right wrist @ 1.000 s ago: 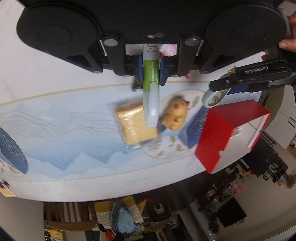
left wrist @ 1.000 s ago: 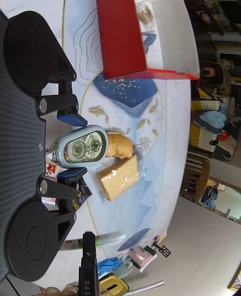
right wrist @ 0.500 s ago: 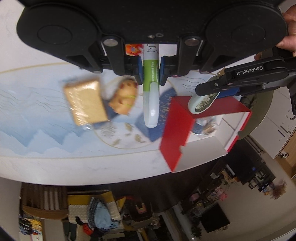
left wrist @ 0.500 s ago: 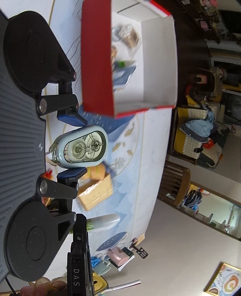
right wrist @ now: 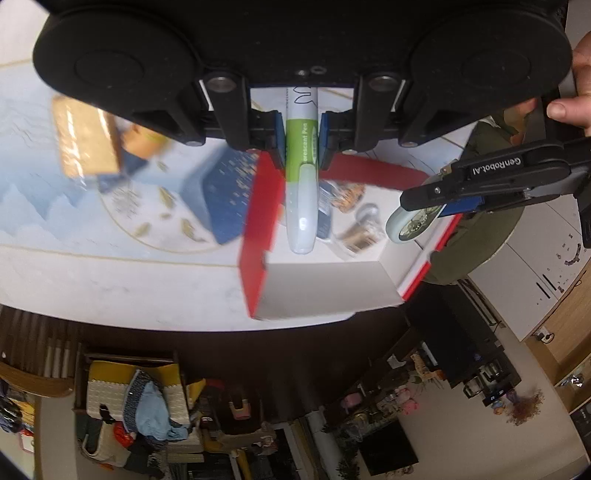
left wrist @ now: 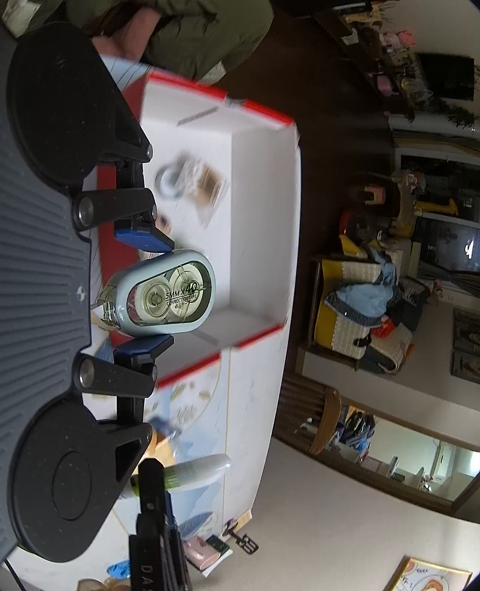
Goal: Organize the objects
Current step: 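Carry the tube and the tape dispenser with both grippers into the red box, then open the right gripper to drop the tube while the left gripper releases the dispenser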
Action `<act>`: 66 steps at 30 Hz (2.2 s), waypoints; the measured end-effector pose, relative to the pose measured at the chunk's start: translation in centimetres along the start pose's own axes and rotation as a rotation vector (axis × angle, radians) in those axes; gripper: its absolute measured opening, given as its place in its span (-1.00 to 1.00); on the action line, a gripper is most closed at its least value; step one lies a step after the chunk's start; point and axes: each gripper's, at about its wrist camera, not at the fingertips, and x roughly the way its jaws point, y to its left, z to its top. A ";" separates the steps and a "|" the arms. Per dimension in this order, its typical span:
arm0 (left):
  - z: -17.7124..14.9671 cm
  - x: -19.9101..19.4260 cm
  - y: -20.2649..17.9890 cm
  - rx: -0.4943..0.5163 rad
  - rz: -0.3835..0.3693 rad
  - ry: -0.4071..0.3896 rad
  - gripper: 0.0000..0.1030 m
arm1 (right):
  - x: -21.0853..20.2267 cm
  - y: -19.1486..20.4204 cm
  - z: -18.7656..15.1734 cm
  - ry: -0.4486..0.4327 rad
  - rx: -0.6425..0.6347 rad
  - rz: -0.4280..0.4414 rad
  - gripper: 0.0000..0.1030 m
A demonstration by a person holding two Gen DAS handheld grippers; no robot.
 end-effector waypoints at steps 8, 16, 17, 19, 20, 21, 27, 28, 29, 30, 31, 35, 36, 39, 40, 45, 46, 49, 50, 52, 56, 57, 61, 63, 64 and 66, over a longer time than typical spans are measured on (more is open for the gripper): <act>1.9 0.4 4.0 0.040 0.028 -0.010 -0.09 | 3.1 3.7 3.1 0.010 -0.022 0.021 -0.67; 3.7 2.4 6.5 0.117 0.080 -0.029 -0.09 | 6.4 6.6 5.5 0.007 -0.043 0.021 -0.67; 3.9 2.8 6.8 0.121 0.084 -0.028 -0.09 | 6.9 6.8 5.8 0.007 -0.042 0.017 -0.67; 4.4 3.6 7.4 0.132 0.094 -0.026 -0.09 | 8.0 7.2 6.4 0.014 -0.033 0.009 -0.67; 4.7 4.1 7.6 0.138 0.103 -0.024 -0.09 | 8.5 7.3 6.7 0.017 -0.033 0.001 -0.67; 4.9 4.5 7.8 0.143 0.112 -0.019 -0.09 | 9.1 7.5 6.9 0.019 -0.035 -0.006 -0.67; 5.6 7.5 8.2 0.209 0.139 0.024 -0.09 | 12.8 7.6 7.2 0.053 -0.036 -0.068 -0.67; 5.6 8.0 8.1 0.215 0.139 0.034 -0.09 | 13.4 7.6 7.2 0.057 -0.036 -0.081 -0.67; 5.6 8.4 8.1 0.220 0.139 0.039 -0.09 | 13.9 7.5 7.4 0.062 -0.036 -0.092 -0.67; 5.6 8.7 8.1 0.224 0.138 0.044 -0.09 | 14.4 7.4 7.4 0.066 -0.034 -0.101 -0.67; 5.6 9.1 8.1 0.227 0.135 0.050 -0.09 | 14.8 7.3 7.5 0.071 -0.030 -0.108 -0.67; 5.4 10.7 8.2 0.233 0.123 0.083 -0.09 | 16.8 7.2 7.5 0.097 -0.041 -0.138 -0.67; 5.3 11.1 8.3 0.234 0.124 0.092 -0.09 | 17.2 7.1 7.4 0.104 -0.041 -0.138 -0.67; 5.1 12.0 8.7 0.228 0.122 0.115 -0.09 | 18.6 6.8 7.1 0.131 -0.033 -0.145 -0.67; 5.1 12.1 8.8 0.227 0.120 0.119 -0.09 | 19.1 6.7 7.0 0.139 -0.033 -0.146 -0.67; 4.7 12.8 9.3 0.222 0.105 0.145 -0.09 | 20.5 6.6 6.1 0.165 -0.074 -0.185 -0.65; 4.7 13.0 9.2 0.225 0.104 0.157 -0.09 | 20.7 6.6 6.1 0.167 -0.078 -0.182 -0.63; 4.8 13.6 9.2 0.235 0.105 0.202 -0.09 | 20.9 7.0 5.9 0.169 -0.091 -0.185 -0.60; 4.8 13.7 9.0 0.250 0.113 0.212 -0.09 | 21.0 7.2 5.9 0.170 -0.093 -0.186 -0.58; 4.8 14.0 8.9 0.266 0.117 0.229 -0.09 | 21.0 7.3 5.9 0.170 -0.101 -0.189 -0.53; 4.5 14.2 8.5 0.299 0.120 0.253 -0.09 | 20.4 7.4 5.7 0.167 -0.098 -0.176 -0.47; 4.5 14.2 8.5 0.298 0.117 0.256 -0.09 | 20.2 7.3 5.7 0.165 -0.099 -0.175 -0.41; 4.4 14.5 8.3 0.313 0.123 0.269 -0.04 | 18.7 7.1 5.6 0.146 -0.092 -0.152 -0.32; 4.4 14.5 8.3 0.311 0.114 0.270 0.03 | 17.8 7.0 5.6 0.133 -0.092 -0.142 -0.30; 4.8 14.6 8.2 0.308 0.109 0.273 0.10 | 17.4 6.9 5.6 0.127 -0.090 -0.136 -0.28; 4.9 14.5 8.1 0.303 0.109 0.268 0.21 | 16.5 6.6 5.7 0.116 -0.082 -0.121 -0.26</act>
